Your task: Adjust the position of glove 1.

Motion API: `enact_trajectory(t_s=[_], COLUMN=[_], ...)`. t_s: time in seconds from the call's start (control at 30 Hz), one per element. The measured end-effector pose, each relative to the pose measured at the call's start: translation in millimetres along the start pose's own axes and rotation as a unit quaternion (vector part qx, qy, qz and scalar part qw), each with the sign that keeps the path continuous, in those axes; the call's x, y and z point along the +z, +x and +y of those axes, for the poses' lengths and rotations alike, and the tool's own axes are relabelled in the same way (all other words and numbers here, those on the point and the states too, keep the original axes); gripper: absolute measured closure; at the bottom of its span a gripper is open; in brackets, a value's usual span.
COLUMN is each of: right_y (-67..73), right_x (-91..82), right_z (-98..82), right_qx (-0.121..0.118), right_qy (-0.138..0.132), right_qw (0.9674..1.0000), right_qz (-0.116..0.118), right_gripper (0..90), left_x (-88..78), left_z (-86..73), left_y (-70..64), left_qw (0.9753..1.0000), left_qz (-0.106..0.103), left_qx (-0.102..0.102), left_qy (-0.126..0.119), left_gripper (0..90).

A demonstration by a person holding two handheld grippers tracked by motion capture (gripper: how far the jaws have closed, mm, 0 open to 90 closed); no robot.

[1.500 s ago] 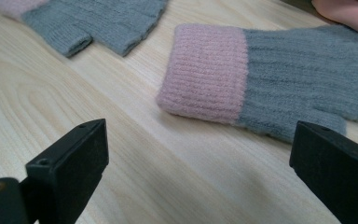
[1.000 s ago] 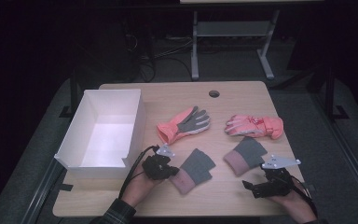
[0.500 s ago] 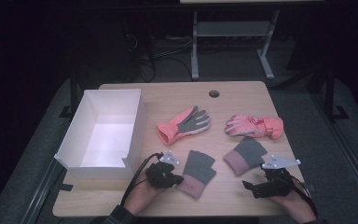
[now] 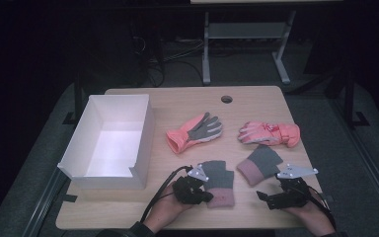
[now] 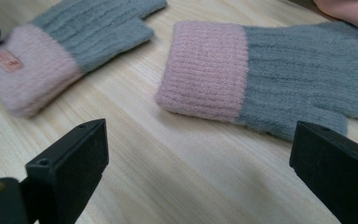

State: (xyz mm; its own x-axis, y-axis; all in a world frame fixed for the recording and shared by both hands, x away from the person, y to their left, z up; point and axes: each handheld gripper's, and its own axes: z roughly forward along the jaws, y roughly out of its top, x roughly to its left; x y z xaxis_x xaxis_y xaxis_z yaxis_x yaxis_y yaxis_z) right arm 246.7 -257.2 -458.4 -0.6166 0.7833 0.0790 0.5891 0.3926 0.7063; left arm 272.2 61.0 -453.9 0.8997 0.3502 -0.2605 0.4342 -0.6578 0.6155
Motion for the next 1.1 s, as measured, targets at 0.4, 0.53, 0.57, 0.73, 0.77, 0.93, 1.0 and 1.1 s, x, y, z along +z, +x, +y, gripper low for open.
enact_trajectory(t_s=[0.4, 0.53, 0.57, 0.73, 0.77, 0.93, 1.0, 1.1], right_y=[-1.7, -2.1, -2.0, -2.6, -2.5, -0.8, -0.7, -0.6], right_x=[0.0, 0.8, 0.5, -4.0, -4.1, 1.0, 3.3, 5.6], right_z=[-1.1, -1.0, -0.6, 3.4, 4.2, 10.9, 15.5, 22.6], right_qx=[0.0, 0.004, 0.005, 0.014, 0.017, 0.011, 0.013, 0.012], right_qy=[0.001, 0.002, 0.003, -0.002, -0.003, -0.011, -0.012, -0.018], right_qw=[1.0, 1.0, 1.0, 0.9999, 0.9998, 0.9999, 0.9998, 0.9998], right_qz=[0.0, -0.001, -0.005, 0.003, 0.001, -0.006, -0.002, 0.002], right_gripper=[4.1, 4.1, 3.1, 7.5, 10.0, 21.9, 28.0, 38.3], left_x=[11.6, -1.0, -4.7, -23.0, -26.0, -37.0, -39.9, -44.0], left_z=[11.0, 4.3, 2.1, -10.2, -12.8, -27.9, -34.6, -44.3], left_y=[-3.2, 1.9, 3.4, 11.9, 14.0, 20.5, 24.1, 27.3], left_qw=[0.9997, 0.9997, 0.9996, 0.9994, 0.9993, 0.9977, 0.9978, 0.9974], left_qz=[-0.017, -0.002, 0.0, 0.018, 0.022, 0.047, 0.054, 0.062], left_qx=[0.019, 0.018, 0.017, 0.018, 0.017, 0.019, 0.013, 0.005], left_qy=[-0.005, -0.017, -0.02, -0.026, -0.027, -0.045, -0.036, -0.036], left_gripper=[84.7, 77.5, 73.5, 47.2, 43.5, 17.4, 13.4, 12.6])
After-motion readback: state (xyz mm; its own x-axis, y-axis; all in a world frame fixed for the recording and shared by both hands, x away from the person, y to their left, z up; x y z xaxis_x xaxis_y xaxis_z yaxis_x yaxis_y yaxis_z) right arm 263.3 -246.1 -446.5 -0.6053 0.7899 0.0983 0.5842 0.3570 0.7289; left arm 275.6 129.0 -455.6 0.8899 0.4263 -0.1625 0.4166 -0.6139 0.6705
